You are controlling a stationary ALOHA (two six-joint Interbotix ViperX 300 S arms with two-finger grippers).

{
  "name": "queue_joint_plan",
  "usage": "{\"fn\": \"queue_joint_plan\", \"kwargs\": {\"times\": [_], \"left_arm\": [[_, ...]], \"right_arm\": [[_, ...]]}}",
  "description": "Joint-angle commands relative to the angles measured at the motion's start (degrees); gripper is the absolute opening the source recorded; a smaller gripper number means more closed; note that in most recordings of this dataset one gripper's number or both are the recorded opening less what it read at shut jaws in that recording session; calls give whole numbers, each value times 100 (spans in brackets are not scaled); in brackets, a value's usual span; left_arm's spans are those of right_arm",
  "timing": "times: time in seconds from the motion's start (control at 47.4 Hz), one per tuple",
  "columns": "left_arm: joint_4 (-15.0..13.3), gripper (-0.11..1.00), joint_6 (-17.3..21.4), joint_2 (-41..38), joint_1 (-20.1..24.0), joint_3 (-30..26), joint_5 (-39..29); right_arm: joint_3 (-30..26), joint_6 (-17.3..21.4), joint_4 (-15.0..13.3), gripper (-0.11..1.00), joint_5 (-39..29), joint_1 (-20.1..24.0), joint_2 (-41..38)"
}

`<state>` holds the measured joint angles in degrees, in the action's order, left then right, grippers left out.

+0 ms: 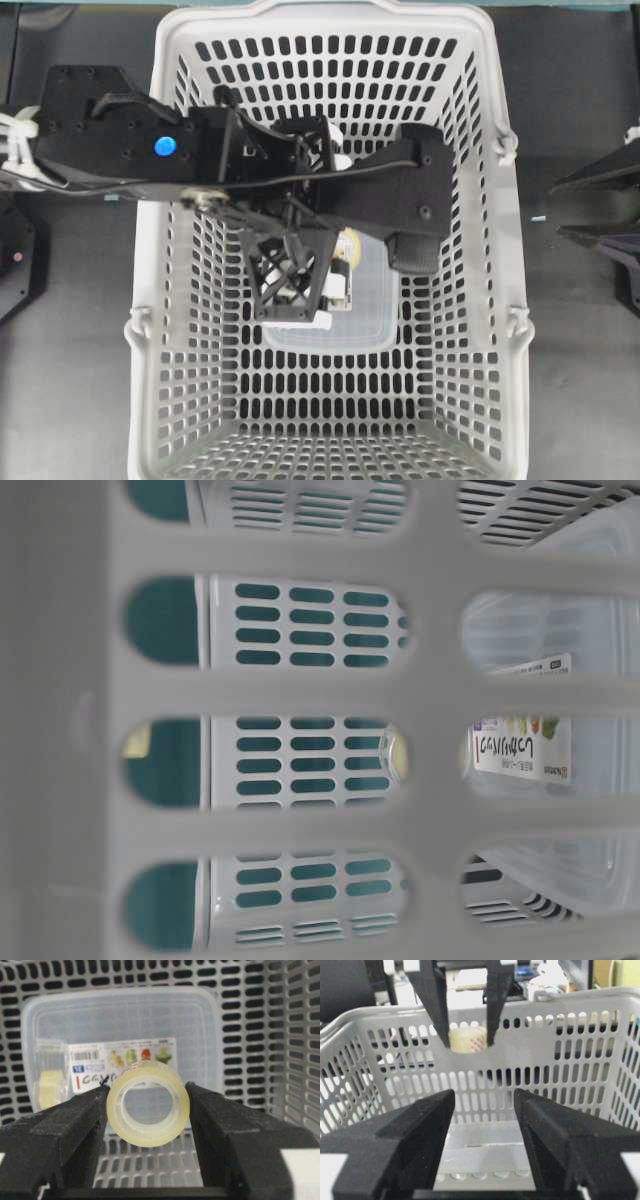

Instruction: Pick up the cellophane tape from the shopping basket with the left arm.

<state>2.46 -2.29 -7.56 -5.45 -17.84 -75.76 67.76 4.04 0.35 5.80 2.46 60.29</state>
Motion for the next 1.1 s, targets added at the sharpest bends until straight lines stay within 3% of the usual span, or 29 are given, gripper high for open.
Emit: {"fn": "queue_joint_plan", "kwargs": {"times": [0.0,1.075], "left_arm": [[9,50,-26,79,-18,-132,-18],[9,50,0,18,-9,-35,0]], "right_arm": [[-35,0,18,49,26,9,-35],[-9,0,18,49,35,9,-35]]}}
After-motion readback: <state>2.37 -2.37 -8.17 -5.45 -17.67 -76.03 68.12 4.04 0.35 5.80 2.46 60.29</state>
